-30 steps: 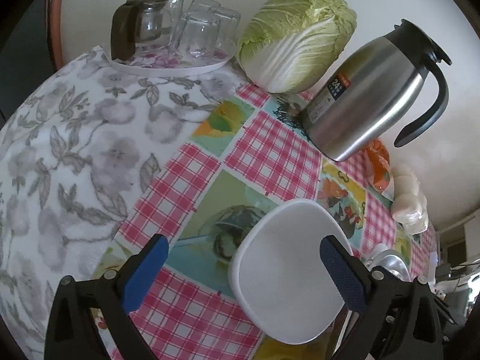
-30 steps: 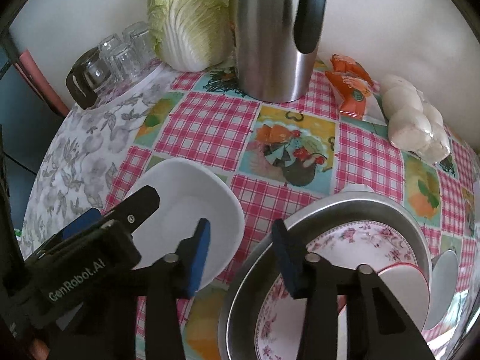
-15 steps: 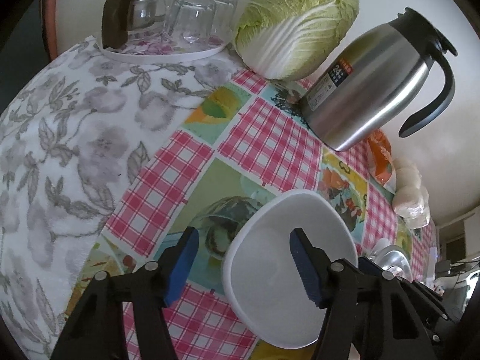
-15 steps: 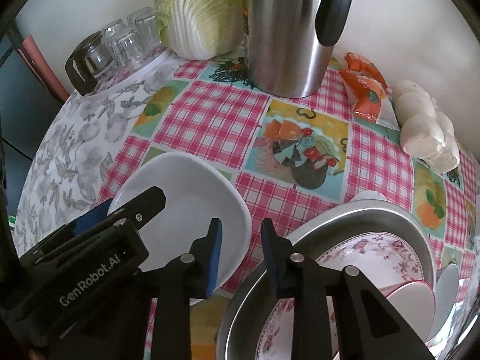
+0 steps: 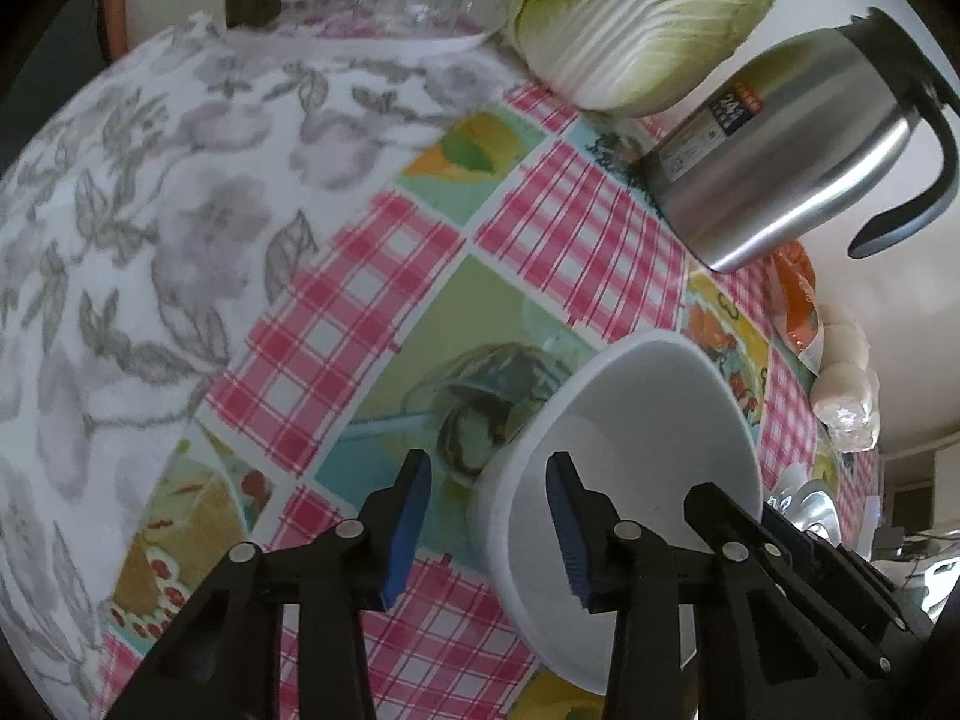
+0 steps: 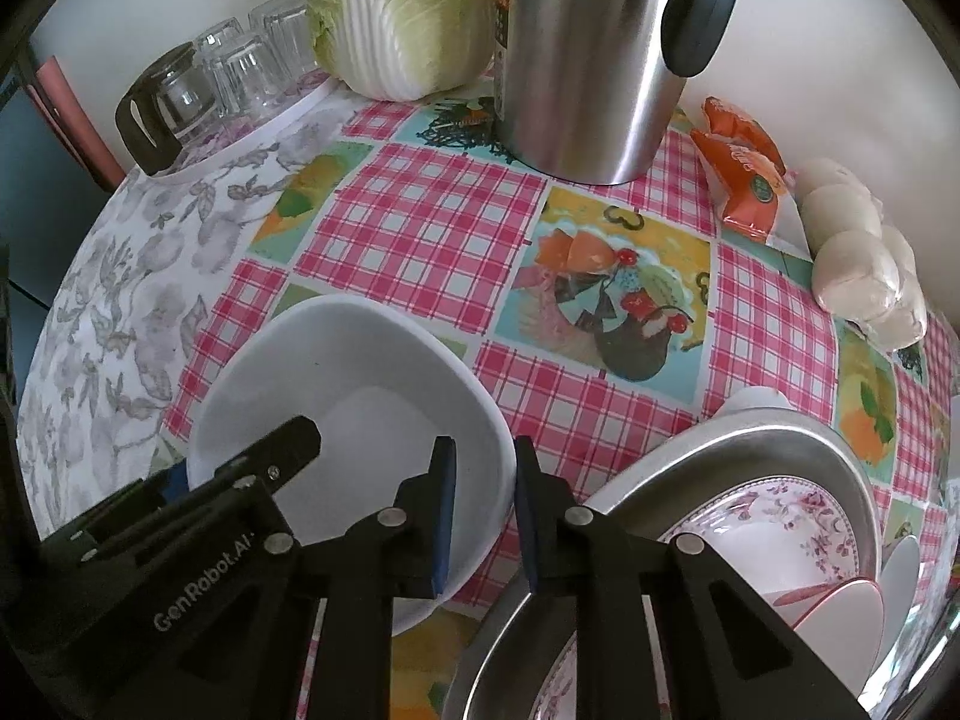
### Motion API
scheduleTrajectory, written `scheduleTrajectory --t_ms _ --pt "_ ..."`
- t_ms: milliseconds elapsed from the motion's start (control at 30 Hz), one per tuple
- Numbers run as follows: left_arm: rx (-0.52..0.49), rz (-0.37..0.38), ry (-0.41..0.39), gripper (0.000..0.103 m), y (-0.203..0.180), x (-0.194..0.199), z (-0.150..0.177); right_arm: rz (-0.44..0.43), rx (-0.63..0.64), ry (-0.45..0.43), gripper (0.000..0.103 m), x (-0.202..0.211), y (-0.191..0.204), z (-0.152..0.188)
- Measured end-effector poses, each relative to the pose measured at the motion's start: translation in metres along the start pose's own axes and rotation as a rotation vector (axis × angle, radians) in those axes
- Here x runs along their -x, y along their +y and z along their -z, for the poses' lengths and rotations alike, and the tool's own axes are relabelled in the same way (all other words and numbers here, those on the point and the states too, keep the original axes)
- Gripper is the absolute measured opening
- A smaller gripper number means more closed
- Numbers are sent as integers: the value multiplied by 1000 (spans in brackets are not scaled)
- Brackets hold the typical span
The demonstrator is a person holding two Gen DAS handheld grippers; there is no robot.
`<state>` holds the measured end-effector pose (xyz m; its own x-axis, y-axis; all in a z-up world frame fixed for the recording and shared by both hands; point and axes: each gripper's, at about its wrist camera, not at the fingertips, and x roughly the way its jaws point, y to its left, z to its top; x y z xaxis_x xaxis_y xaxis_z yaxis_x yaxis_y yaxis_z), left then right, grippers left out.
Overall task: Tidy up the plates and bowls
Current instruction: 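Close both grippers on the rim of the square white bowl, then lift the square white bowl with both grippers and carry it toward the basin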
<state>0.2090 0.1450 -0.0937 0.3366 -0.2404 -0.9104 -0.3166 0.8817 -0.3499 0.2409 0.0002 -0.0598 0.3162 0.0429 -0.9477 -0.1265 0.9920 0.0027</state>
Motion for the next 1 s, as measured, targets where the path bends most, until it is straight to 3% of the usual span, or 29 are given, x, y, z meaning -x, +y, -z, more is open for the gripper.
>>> scheduleTrajectory --t_ms 133,333,400,667,1000 --pt "45 33 8 41 6 -3 1 1 2 4 19 -3 1 -1" --pt "34 -12 11 26 5 -4 2 7 14 12 19 -6 5 -1" --pt "42 9 28 20 9 -6 1 -15 10 12 19 -5 5 -1" --pt "17 -51 28 17 14 0 4 -69 8 4 18 0 15 7" --pt "26 -58 36 17 20 22 16 -122 5 -24 18 29 22 22"
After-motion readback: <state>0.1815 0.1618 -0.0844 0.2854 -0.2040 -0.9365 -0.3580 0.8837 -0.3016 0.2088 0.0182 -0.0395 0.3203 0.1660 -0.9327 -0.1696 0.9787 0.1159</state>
